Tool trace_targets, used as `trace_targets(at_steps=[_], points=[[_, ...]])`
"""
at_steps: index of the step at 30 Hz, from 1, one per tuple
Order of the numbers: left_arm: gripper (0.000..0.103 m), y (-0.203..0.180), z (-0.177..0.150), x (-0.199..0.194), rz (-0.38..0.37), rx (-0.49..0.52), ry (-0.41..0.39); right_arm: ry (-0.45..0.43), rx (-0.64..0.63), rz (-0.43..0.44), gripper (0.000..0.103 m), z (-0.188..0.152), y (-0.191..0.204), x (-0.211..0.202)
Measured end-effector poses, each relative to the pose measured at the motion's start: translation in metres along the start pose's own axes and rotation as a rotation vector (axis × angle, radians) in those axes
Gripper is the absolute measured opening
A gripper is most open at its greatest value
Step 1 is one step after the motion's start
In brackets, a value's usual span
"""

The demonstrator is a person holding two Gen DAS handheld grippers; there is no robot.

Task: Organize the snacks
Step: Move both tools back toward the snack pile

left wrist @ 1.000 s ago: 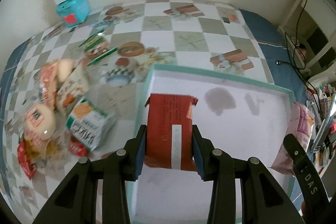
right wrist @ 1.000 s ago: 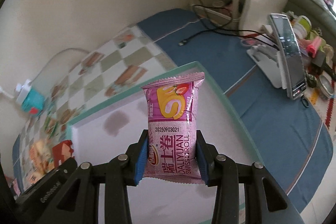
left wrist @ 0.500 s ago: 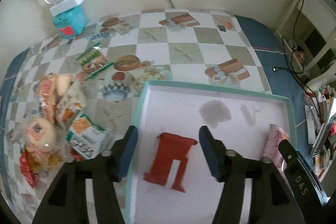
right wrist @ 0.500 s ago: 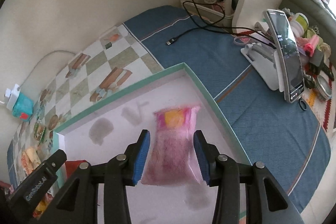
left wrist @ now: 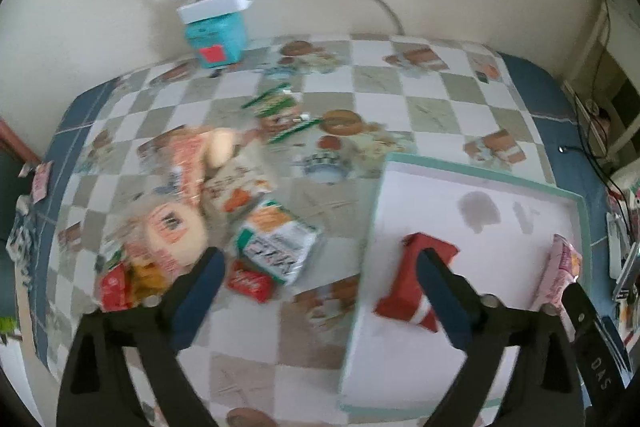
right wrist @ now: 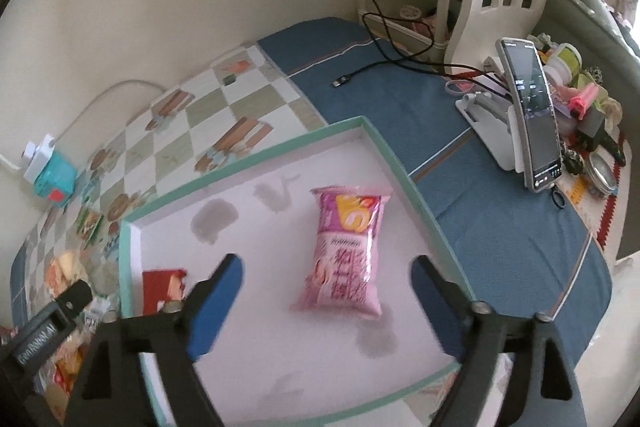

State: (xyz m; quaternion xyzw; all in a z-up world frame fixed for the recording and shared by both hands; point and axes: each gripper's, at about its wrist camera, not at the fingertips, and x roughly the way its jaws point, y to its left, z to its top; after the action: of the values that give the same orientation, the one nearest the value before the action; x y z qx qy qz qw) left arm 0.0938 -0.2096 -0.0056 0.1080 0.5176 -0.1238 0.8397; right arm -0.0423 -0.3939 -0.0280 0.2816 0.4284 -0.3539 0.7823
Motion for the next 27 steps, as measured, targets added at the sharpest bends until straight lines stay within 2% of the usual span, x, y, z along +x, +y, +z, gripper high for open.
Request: trace_targets(at_steps=[4,7,12,19,27], points=[[0.101,0.029,-0.012,-0.007,0.019,-0.032,0.006,0.002,-0.028,0.024,0.103,-0.013,0.013,-0.010],[0.101,0.048,-0.020,-0.015,0.047,-0.050,0.002,-0.002,-0.053,0.043,0.103,-0.021,0.026,-0.019],[0.101,0.085,-0.031,-0.032,0.038,-0.100,-0.021,-0.012,-0.097,0.058,0.103,-0.035,0.043,-0.033],[0.101,0.124,-0.044,-0.057,0.116,-0.124,-0.083,-0.028,-0.148,0.094,0.103,-0.057,0.069,-0.056],[0.101,0.164,-0.055,-0.057,0.177,-0.160,-0.058,-0.003,-0.252,0.136,0.103,-0.087,0.113,-0.070]])
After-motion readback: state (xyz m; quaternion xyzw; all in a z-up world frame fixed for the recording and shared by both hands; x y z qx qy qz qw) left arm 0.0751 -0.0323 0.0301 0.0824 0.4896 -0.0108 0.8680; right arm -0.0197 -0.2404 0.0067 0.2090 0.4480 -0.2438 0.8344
